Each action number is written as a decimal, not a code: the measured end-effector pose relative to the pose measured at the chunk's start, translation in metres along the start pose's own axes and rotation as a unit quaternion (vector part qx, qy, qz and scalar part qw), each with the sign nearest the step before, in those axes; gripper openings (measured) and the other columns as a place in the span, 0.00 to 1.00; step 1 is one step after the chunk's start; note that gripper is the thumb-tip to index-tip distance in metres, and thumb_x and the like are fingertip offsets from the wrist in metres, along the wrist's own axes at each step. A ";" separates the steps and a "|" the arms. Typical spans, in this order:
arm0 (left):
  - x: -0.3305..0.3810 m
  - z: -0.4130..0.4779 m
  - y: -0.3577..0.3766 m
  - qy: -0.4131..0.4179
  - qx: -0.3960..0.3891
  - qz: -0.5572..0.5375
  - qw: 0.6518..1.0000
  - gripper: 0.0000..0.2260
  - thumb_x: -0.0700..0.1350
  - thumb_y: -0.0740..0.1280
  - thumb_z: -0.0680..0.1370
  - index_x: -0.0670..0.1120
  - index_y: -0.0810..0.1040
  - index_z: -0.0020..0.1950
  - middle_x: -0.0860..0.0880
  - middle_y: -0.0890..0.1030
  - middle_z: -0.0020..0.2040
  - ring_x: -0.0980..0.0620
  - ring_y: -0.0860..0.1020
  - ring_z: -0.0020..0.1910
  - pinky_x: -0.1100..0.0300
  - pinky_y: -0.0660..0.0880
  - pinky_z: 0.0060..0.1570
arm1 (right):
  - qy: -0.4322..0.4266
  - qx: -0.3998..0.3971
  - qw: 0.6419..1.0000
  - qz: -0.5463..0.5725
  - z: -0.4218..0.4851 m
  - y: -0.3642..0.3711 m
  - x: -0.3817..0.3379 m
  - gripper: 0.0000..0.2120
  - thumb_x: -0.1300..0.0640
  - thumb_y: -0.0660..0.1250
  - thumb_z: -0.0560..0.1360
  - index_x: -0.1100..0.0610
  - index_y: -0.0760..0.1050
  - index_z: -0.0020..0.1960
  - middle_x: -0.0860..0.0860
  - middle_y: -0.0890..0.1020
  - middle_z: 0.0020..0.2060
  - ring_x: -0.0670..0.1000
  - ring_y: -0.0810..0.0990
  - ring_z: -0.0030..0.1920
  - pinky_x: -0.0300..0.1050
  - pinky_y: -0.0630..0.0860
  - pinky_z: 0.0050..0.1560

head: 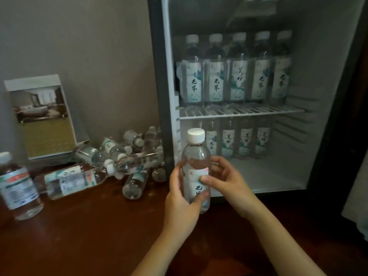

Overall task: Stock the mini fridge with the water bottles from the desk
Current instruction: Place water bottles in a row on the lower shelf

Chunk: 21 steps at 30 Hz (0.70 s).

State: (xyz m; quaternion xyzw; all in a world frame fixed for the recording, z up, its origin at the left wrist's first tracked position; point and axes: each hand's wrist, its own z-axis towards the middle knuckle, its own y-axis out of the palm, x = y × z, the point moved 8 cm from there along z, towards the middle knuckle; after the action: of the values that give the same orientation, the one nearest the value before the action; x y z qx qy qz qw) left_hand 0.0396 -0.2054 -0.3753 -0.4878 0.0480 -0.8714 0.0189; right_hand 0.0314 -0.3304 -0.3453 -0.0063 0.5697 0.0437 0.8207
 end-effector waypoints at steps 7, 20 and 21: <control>-0.013 0.065 0.061 0.017 -0.003 0.019 1.000 0.36 0.39 0.72 0.72 0.53 0.57 0.73 0.56 0.67 0.68 0.68 0.67 0.63 0.78 0.66 0.56 | 0.016 0.093 0.990 -0.103 0.043 -0.057 0.011 0.14 0.60 0.67 0.74 0.48 0.76 0.58 0.46 0.83 0.45 0.43 0.82 0.45 0.41 0.79 0.47; -0.064 0.132 0.072 -0.066 0.042 0.152 0.985 0.34 0.38 0.63 0.78 0.45 0.45 0.77 0.42 0.61 0.73 0.45 0.69 0.67 0.58 0.69 0.58 | 0.059 0.163 0.966 -0.193 0.116 -0.070 0.050 0.18 0.57 0.70 0.73 0.57 0.76 0.62 0.56 0.84 0.48 0.49 0.82 0.48 0.49 0.78 0.56; -0.064 0.133 0.071 -0.076 0.051 0.165 0.982 0.33 0.38 0.62 0.78 0.44 0.45 0.77 0.41 0.61 0.73 0.44 0.68 0.67 0.59 0.68 0.57 | 0.069 0.171 0.963 -0.197 0.119 -0.070 0.053 0.18 0.60 0.69 0.73 0.60 0.75 0.63 0.57 0.83 0.51 0.51 0.81 0.52 0.50 0.77 0.58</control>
State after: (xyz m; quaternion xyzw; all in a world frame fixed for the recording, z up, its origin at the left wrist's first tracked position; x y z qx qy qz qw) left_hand 0.1854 -0.2800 -0.3676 -0.5364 0.0816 -0.8180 0.1909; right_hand 0.1666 -0.3899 -0.3560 0.0192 0.6113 -0.2180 0.7606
